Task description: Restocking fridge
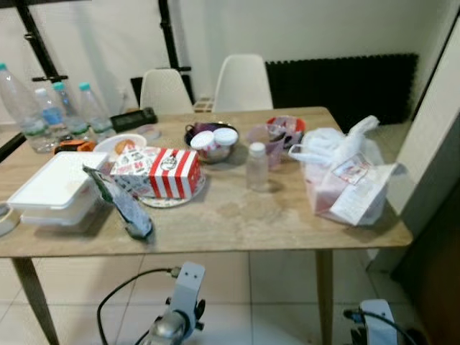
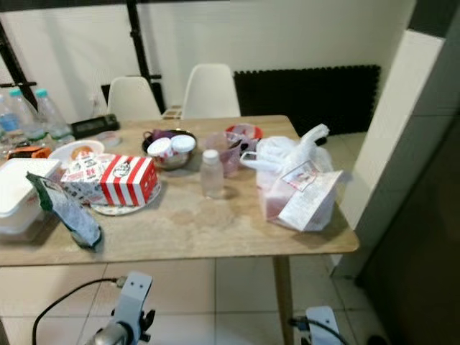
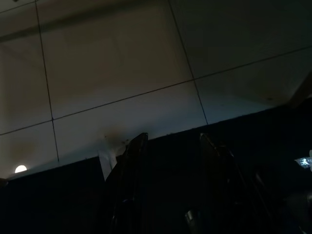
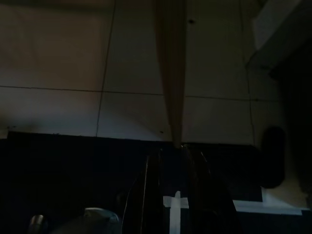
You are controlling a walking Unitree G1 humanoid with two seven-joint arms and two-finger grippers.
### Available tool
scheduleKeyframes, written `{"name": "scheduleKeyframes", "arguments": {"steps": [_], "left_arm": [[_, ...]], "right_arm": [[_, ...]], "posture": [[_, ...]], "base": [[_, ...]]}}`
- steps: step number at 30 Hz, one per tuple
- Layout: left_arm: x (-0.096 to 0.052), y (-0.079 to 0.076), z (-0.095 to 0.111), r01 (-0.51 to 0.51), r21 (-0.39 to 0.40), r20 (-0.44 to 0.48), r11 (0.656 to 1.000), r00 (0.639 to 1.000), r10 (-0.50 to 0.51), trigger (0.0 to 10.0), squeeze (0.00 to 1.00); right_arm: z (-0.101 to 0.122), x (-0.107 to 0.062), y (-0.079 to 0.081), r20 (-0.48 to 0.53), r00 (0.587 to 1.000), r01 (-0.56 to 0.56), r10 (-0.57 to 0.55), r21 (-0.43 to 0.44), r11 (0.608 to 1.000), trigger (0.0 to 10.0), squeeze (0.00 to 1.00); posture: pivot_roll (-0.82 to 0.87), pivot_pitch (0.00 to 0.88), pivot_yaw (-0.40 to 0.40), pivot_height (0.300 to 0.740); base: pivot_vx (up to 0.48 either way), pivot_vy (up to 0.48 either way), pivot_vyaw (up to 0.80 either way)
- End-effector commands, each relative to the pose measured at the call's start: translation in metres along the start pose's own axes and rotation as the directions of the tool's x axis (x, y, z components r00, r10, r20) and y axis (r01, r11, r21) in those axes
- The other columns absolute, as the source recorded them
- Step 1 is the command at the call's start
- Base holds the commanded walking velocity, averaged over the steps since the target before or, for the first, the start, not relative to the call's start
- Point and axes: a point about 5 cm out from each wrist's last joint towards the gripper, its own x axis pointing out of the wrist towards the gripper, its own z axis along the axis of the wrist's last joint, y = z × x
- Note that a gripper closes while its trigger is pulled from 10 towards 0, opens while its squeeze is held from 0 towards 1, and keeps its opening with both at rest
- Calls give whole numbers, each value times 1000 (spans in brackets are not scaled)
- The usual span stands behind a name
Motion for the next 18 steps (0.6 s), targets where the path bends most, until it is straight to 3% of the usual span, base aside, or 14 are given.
{"name": "scheduleKeyframes", "arguments": {"steps": [1, 14, 18], "left_arm": [[-2, 5, -6, -18, -18, -16, 1000, 1000, 18, 10000, 0], [-2, 4, -9, -13, -59, -41, 998, 999, 11, 10000, 0], [-2, 3, -9, -9, -58, -41, 998, 999, 7, 10000, 0]], "right_arm": [[2, 1, 4, 12, 1000, -8, 8, 9, 1000, 10000, 0], [5, 2, 4, 12, 1000, 3, -3, 21, 1000, 10000, 0], [4, 2, 4, 11, 1000, 5, -5, 24, 1000, 10000, 0]], "posture": [[-90, 12, 28, 726], [-90, 24, 27, 726], [-92, 27, 30, 726]], "base": [[0, 0, 0], [0, 0, 0], [-285, 0, 0]]}}
